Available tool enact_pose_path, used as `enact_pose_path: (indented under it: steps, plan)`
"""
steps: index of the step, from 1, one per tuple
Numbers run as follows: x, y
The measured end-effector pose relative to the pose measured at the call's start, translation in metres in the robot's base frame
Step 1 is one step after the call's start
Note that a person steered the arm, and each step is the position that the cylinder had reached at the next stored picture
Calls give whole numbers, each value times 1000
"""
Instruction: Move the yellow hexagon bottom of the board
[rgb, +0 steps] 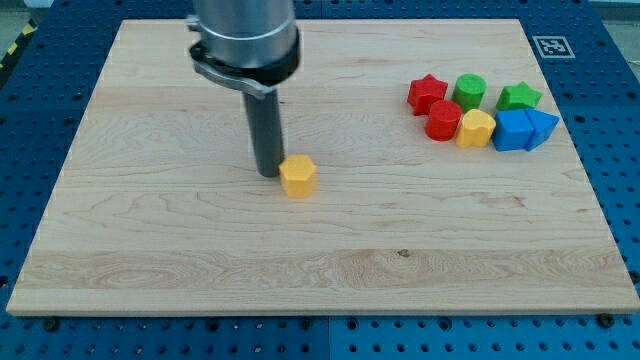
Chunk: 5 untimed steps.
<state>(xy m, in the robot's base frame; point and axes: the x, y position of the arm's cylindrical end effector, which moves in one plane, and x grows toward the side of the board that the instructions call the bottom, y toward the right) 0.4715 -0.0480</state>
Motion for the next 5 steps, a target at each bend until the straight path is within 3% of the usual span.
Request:
enact_pose_path:
  steps: [3,5]
  plan:
    - [35,111]
    - [70,135]
